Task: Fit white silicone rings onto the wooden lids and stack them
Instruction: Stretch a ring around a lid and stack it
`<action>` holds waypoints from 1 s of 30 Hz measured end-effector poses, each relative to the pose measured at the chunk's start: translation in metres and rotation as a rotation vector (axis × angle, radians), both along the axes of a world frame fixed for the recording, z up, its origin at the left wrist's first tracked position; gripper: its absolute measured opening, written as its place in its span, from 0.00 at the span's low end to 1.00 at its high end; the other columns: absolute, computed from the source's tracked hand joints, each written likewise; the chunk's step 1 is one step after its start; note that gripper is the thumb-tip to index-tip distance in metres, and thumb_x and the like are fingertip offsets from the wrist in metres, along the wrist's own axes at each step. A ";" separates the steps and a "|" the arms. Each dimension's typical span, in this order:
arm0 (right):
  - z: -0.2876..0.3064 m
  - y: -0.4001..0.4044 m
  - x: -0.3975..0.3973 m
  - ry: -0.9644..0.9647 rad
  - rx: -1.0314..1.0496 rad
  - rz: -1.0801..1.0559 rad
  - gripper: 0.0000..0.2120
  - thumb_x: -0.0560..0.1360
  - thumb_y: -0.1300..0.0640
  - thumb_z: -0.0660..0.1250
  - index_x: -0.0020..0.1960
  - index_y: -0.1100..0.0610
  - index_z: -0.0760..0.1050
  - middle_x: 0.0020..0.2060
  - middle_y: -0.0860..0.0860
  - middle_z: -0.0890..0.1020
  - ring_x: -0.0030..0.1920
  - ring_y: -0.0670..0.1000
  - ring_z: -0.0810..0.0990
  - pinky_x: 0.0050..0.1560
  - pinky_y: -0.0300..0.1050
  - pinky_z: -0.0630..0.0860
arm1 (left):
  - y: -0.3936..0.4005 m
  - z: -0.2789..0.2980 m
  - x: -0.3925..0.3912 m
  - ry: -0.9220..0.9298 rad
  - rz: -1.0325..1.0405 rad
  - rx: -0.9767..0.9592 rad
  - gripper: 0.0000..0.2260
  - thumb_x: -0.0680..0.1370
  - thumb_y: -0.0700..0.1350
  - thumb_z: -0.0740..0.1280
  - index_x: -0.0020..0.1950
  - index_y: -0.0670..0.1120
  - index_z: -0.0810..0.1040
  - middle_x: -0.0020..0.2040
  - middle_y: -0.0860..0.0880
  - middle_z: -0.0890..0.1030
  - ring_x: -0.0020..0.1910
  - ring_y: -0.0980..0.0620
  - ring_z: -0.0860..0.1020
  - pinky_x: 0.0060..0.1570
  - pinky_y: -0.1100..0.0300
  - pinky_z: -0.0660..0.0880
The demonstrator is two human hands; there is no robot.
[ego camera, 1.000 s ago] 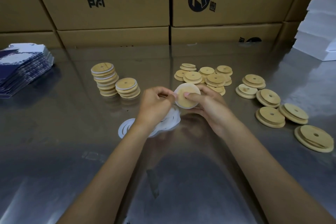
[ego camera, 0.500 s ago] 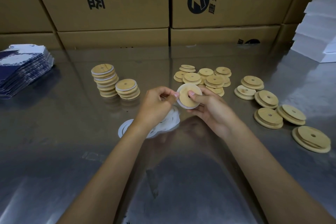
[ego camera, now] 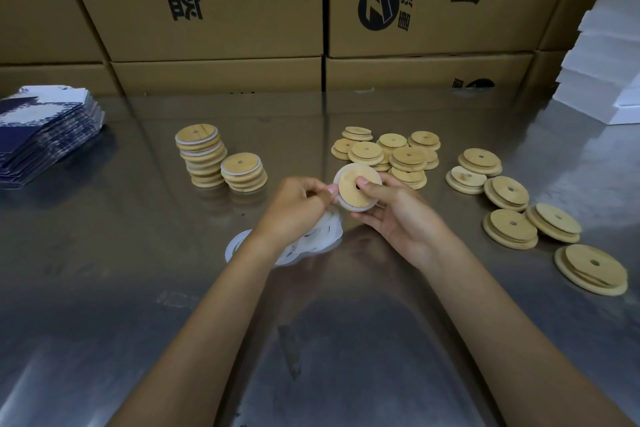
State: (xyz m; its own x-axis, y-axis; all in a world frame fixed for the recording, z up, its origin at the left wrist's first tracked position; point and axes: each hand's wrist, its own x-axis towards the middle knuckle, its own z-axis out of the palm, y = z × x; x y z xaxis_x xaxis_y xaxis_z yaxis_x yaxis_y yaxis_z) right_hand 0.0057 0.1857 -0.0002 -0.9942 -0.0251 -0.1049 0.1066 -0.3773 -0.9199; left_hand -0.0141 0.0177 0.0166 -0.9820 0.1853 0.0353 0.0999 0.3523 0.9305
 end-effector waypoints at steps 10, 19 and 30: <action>0.003 -0.001 0.002 -0.049 -0.110 -0.017 0.08 0.78 0.61 0.69 0.56 0.59 0.78 0.46 0.54 0.87 0.48 0.51 0.87 0.46 0.42 0.84 | 0.002 0.000 -0.001 -0.015 0.029 0.068 0.06 0.76 0.47 0.72 0.40 0.49 0.84 0.33 0.56 0.82 0.29 0.64 0.74 0.36 0.68 0.72; 0.003 -0.004 0.003 -0.049 -0.109 -0.047 0.08 0.78 0.62 0.69 0.56 0.62 0.78 0.48 0.57 0.87 0.49 0.54 0.87 0.48 0.44 0.84 | 0.001 0.001 -0.001 -0.079 0.025 0.039 0.05 0.77 0.46 0.71 0.44 0.47 0.85 0.36 0.52 0.82 0.29 0.63 0.74 0.33 0.70 0.71; 0.006 -0.004 0.005 -0.065 -0.137 -0.039 0.12 0.78 0.62 0.69 0.60 0.64 0.79 0.53 0.59 0.86 0.51 0.55 0.87 0.48 0.43 0.84 | 0.007 0.005 0.005 -0.058 0.104 0.122 0.06 0.77 0.46 0.70 0.45 0.45 0.84 0.38 0.46 0.82 0.36 0.52 0.75 0.39 0.60 0.72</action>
State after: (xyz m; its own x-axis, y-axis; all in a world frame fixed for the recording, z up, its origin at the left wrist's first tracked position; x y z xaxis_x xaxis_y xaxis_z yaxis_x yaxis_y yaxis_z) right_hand 0.0108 0.1818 0.0062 -0.9859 -0.0053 -0.1675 0.1473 -0.5042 -0.8509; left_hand -0.0094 0.0251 0.0214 -0.9967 0.0804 -0.0056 0.0141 0.2419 0.9702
